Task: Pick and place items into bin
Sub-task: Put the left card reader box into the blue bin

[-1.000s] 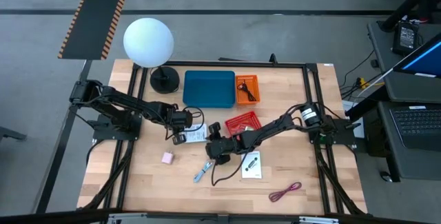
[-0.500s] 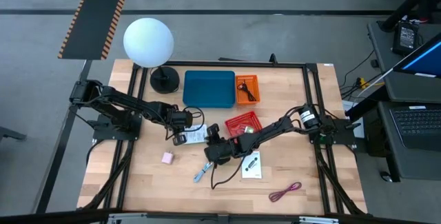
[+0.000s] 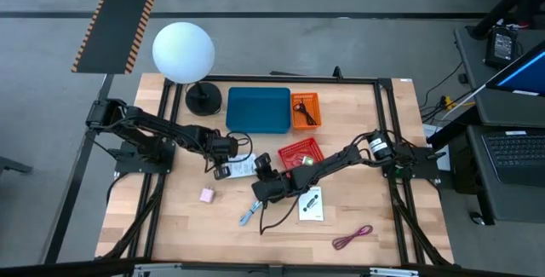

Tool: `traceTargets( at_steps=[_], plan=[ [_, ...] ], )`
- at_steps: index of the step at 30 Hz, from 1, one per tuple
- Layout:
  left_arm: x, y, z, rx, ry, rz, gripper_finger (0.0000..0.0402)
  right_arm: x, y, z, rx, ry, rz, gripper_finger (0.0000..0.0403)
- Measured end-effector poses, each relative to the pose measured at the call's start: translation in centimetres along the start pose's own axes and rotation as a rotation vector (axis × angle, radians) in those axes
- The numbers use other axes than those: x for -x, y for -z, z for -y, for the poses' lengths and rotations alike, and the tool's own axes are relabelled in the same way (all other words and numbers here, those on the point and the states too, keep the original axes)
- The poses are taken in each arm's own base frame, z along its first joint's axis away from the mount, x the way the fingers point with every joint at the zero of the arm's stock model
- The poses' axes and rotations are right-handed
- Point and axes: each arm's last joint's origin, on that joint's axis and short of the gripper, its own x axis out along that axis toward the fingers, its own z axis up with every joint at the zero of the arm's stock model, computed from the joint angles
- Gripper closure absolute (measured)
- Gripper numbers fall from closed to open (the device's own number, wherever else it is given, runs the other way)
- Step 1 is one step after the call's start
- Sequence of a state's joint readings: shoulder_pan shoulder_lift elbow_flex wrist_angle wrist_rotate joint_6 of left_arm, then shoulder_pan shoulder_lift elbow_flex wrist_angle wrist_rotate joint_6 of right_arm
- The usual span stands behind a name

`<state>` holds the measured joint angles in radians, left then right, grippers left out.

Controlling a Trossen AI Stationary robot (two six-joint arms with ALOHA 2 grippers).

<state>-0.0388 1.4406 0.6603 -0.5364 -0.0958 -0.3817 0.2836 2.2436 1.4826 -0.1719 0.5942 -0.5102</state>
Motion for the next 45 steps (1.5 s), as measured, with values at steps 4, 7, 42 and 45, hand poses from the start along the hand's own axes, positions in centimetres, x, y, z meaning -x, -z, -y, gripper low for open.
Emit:
traceTargets(
  at_steps=[4, 7, 42, 45],
  plan=[
    [0.0, -0.1, -0.3, 0.017, 0.012, -0.005, 0.0400, 0.0, 0.0, 0.0, -0.002, 0.002, 0.002, 0.0274],
    [-0.1, -0.3, -0.6, 0.030, 0.026, -0.010, 0.0399, -0.2, 0.0, -0.2, 0.011, 0.010, -0.003, 0.0274],
    [-0.1, -0.4, -0.5, -0.039, 0.119, -0.016, 0.0399, -1.6, 0.0, 0.7, 0.107, 0.157, -0.035, 0.0274],
    [-0.1, -0.4, -0.4, -0.052, 0.131, -0.018, 0.0399, -1.6, -0.2, 0.9, 0.104, 0.164, -0.033, 0.0281]
  ],
)
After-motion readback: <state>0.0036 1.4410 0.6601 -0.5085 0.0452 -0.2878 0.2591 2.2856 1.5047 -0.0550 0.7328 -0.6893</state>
